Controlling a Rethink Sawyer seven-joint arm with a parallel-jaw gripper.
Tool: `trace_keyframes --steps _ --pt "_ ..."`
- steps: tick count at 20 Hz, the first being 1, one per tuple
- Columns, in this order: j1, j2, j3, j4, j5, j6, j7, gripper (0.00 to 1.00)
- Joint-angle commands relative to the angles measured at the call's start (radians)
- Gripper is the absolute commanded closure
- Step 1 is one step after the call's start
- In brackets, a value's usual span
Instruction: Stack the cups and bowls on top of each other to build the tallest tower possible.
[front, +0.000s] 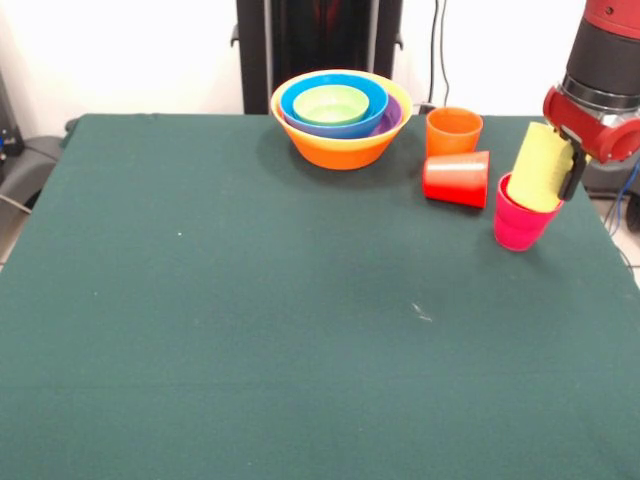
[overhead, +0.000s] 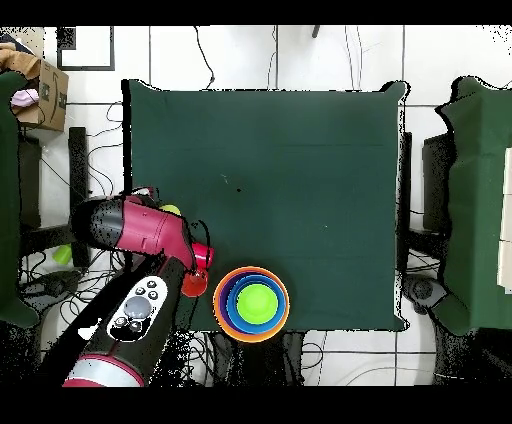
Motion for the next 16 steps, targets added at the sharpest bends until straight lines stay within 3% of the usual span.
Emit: trace_keyframes --steps 1,16 --pt "-0.006 -0.010 0.126 0.074 0.003 0.054 0.133 1.00" --pt "-0.091 0.029 0.204 0.117 -0.023 -0.102 0.048 1.00"
